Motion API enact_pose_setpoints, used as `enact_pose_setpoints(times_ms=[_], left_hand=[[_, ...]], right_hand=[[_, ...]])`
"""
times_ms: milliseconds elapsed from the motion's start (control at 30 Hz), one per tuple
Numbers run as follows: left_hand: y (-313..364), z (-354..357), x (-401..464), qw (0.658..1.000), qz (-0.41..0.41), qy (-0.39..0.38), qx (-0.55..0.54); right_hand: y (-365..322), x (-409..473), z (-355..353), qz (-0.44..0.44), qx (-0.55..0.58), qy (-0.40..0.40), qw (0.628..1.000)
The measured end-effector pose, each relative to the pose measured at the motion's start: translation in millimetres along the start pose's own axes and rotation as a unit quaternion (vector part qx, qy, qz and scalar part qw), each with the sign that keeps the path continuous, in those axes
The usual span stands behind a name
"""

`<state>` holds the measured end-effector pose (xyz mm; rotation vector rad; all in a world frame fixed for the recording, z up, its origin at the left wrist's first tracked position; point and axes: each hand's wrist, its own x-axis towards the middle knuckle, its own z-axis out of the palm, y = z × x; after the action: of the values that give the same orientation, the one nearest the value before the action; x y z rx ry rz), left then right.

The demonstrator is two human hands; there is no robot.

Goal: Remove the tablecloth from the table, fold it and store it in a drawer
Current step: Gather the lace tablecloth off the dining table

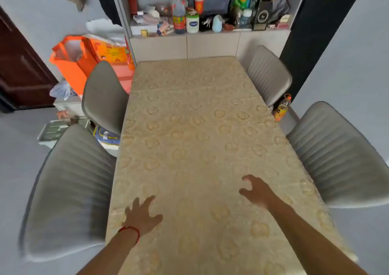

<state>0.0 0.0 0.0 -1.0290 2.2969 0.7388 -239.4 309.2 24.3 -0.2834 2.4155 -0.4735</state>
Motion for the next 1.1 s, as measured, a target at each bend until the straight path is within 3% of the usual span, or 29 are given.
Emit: enact_pose_setpoints(times_ms=[100,167,267,533,700,833,967,1100], left_hand=[[0.9,23.2,15.8,0.996,-0.063,-0.068,0.010],[11.7,46.1,19.3,0.994,-0.079,-0.070,0.000],[22.5,78.4,21.5,0.996,-0.079,0.015,0.026],[25.9,94.5,0.5,0.994,-0.042,0.098,0.037],[27.0,94.4,-3.2,0.992,-0.037,0.110,0.044],[24.2,93.6,-5.6,0.991,-0.021,0.125,0.033],[21.2,94.9,-6.7,0.991,0.003,0.133,0.025],[5.9,100.5,-16.0,0.994,0.044,0.097,0.031]], right_hand=[[27.6,30.4,11.8,0.079,-0.093,-0.093,0.988],[38.1,35.5,29.2,0.092,-0.113,-0.113,0.983],[53.7,36.9,56.9,0.046,-0.110,-0.059,0.991],[60.3,22.0,71.7,-0.016,-0.139,0.008,0.990],[64.5,-27.7,99.6,-0.174,-0.150,0.022,0.973],[94.0,-96.9,144.5,-0.292,-0.193,-0.044,0.936],[107.5,-115.0,151.8,-0.305,-0.233,-0.049,0.922],[103.4,-123.8,152.5,-0.329,-0.183,-0.033,0.926]])
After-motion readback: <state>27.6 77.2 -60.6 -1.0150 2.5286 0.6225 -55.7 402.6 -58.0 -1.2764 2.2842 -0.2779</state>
